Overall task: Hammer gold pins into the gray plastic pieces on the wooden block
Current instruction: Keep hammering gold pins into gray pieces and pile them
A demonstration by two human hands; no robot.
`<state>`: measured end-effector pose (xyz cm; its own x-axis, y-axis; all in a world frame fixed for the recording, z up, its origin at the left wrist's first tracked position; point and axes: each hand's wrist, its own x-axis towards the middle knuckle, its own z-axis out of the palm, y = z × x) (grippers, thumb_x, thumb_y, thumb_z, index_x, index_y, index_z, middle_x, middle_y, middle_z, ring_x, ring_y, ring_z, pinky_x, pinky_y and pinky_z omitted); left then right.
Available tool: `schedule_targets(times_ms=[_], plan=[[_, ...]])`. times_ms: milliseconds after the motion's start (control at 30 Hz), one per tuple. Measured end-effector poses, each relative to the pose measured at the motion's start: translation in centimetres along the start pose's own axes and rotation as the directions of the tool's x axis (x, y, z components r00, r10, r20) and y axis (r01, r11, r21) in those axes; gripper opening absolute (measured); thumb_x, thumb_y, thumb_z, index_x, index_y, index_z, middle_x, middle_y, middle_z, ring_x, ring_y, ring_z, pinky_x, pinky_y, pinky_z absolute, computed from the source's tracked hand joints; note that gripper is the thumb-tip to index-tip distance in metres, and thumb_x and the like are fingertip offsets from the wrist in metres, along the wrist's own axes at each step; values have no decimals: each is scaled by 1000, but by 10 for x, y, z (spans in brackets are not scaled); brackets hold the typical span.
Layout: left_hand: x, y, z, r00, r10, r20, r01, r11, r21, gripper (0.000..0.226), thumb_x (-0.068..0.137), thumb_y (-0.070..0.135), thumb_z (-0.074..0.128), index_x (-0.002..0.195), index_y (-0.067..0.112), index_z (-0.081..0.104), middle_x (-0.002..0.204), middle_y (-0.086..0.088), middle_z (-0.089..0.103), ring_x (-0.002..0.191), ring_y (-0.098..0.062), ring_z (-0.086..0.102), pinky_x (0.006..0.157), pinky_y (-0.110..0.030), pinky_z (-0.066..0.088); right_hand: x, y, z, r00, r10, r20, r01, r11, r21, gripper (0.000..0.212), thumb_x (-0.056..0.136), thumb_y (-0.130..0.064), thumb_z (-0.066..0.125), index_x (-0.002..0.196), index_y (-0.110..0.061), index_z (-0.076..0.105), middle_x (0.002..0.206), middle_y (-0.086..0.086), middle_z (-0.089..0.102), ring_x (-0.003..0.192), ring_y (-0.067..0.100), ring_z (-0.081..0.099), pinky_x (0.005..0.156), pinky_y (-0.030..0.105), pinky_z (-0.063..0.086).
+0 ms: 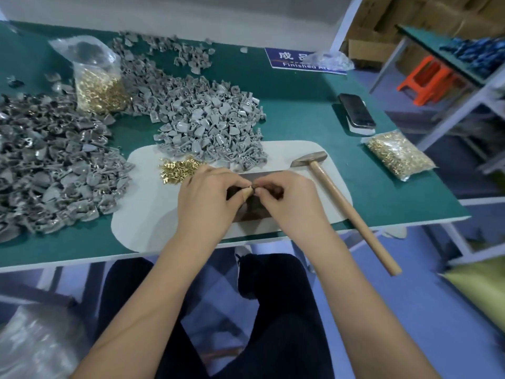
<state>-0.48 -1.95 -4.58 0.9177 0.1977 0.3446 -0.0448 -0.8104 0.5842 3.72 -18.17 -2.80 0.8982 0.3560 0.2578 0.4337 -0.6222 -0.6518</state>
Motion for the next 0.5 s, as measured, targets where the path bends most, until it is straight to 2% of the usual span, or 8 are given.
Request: schedule_targets(times_ms=[67,133,200,233,300,333,500], plan=[[-1,0,2,1000,-4,-11,4,1000,10,10,87,43,74,94,37,78,93,17,71,97,-19,54,83,-41,45,-4,7,-8,999,-2,-54,4,999,43,22,90,-12,72,110,-19,78,91,-15,71,82,2,62,78,15,48],[-3,2,3,1000,-8,-14,9,1000,14,12,87,46,73,94,38,78,92,19,71,96,-17,54,84,-41,45,-6,24,-24,980,53,-193,-50,999,23,21,95,-17,68,113,-20,76,99,-10,73,88,8,64,83,22,51],[-3,4,2,1000,-17,-13,17,1000,26,13,87,49,72,94,39,78,94,18,71,98,-16,54,86,-41,46,-2,50,-41,946,129,-297,-184,968,-168,24,99,-24,62,120,-20,73,108,2,69,103,23,59,91,35,49],[-3,6,2,1000,-21,-10,21,999,34,13,87,49,72,94,39,78,95,17,72,98,-17,54,86,-42,46,0,62,-48,935,185,-302,-278,911,-303,30,100,-31,60,127,-20,68,114,8,65,110,30,54,94,39,46],[-3,9,1,1000,-28,-6,28,998,56,13,88,49,72,94,40,77,95,16,72,98,-18,54,86,-43,46,4,81,-51,911,346,-222,-411,783,-466,43,101,-39,57,138,-16,56,124,17,55,119,38,46,96,45,40],[-2,11,1,999,-33,-5,33,997,68,12,88,49,71,95,40,77,95,16,72,98,-19,54,86,-43,46,5,86,-50,901,402,-165,-429,768,-476,44,102,-38,56,138,-13,54,127,19,53,120,39,46,96,46,40],[-7,14,2,999,-28,-36,32,995,96,12,90,47,71,96,39,77,95,17,72,97,-17,53,76,-35,40,9,101,-50,943,331,-44,-299,781,-547,27,107,-16,42,128,-3,51,123,24,51,108,45,52,87,48,43]])
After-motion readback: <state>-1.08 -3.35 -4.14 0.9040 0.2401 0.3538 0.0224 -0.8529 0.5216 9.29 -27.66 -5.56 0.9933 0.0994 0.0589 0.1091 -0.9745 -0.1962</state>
